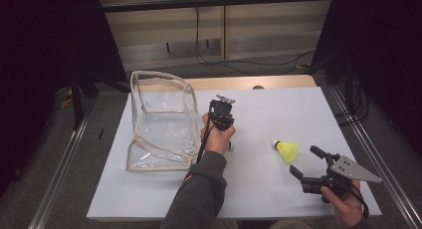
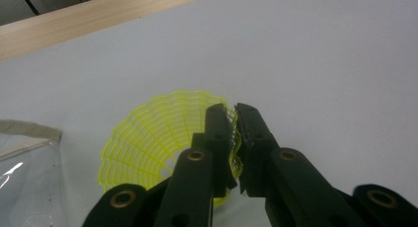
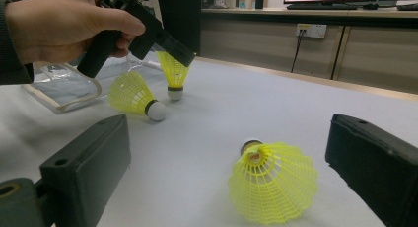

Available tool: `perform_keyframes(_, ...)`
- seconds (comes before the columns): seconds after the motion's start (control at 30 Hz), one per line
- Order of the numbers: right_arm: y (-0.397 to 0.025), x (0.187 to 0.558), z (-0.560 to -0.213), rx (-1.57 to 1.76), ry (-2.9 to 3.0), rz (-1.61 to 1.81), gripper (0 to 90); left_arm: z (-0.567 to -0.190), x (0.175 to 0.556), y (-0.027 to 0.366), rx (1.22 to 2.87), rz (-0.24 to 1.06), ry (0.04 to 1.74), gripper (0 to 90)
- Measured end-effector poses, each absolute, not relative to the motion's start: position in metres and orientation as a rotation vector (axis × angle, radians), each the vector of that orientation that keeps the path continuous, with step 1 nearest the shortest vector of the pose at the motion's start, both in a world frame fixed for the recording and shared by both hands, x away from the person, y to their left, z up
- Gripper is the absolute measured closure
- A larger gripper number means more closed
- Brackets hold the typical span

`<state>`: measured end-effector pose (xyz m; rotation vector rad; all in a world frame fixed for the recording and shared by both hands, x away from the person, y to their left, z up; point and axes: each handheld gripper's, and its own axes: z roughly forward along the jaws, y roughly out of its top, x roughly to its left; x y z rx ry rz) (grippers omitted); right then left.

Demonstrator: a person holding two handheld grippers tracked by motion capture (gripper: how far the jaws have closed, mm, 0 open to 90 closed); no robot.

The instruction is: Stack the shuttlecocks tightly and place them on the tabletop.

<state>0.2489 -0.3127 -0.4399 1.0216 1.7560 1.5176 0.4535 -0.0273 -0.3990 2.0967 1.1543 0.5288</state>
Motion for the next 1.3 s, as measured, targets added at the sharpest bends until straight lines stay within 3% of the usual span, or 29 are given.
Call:
perform_keyframes(1.1,-0.311,0.248,-0.440,1.010,1.757,1.525,2.9,-0.395,0.452,-0.015,2.158,0.604,1.198,88.5)
perform_keyframes(1.3,-0.311,0.248,-0.440,1.010,1.760,1.522,2.9,-0.398,0.452,-0.023,2.151,0.521,1.177,80.9)
